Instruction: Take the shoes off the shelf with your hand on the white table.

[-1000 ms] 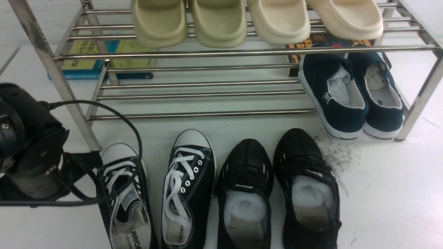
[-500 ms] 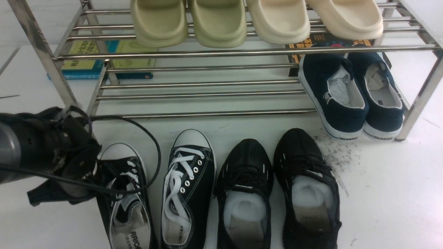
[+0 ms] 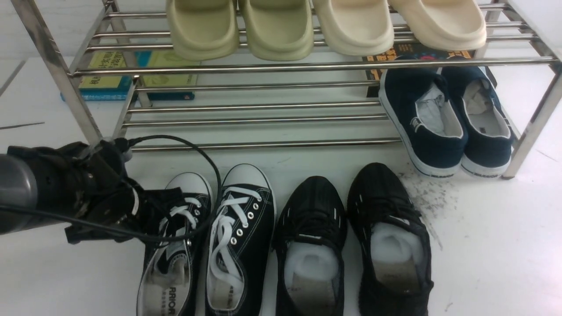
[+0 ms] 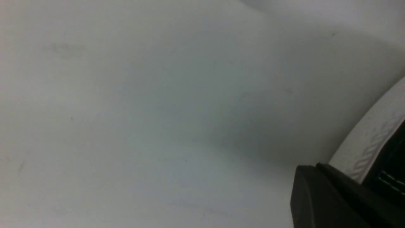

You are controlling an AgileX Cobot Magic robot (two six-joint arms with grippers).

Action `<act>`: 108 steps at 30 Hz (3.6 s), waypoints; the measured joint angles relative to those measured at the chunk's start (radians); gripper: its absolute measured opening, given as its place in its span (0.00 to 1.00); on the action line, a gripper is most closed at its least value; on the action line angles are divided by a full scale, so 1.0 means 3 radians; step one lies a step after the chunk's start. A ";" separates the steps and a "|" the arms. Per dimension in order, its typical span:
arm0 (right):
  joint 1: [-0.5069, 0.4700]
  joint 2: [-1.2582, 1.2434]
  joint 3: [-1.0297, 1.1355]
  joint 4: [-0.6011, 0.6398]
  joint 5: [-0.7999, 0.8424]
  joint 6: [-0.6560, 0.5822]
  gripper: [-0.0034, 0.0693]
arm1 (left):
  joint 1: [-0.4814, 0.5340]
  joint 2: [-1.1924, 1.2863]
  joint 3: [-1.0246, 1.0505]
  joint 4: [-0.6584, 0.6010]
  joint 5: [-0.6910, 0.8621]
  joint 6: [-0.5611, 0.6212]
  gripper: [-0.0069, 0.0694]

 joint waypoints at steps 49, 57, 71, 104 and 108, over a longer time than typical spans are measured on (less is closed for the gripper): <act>0.0000 0.0000 0.0000 0.0000 0.0000 0.0000 0.38 | -0.0019 -0.4458 0.1065 -0.1697 0.1441 0.2348 0.14; 0.0000 0.0000 0.0000 0.0000 0.0000 0.0000 0.38 | -0.0019 -0.4458 0.1141 -0.1412 0.1220 0.2304 0.15; 0.0000 0.0000 0.0000 0.0000 0.0000 0.0000 0.38 | 0.0472 -0.5438 0.2524 -0.1482 -0.0664 0.2717 0.16; 0.0000 0.0000 0.0000 0.0000 0.0000 0.0000 0.38 | 0.1032 -0.5533 0.2694 -0.1380 0.0235 0.2401 0.19; 0.0000 0.0000 0.0000 0.0000 0.0000 0.0000 0.38 | 0.1032 -0.5533 0.2694 -0.1380 0.0235 0.2401 0.20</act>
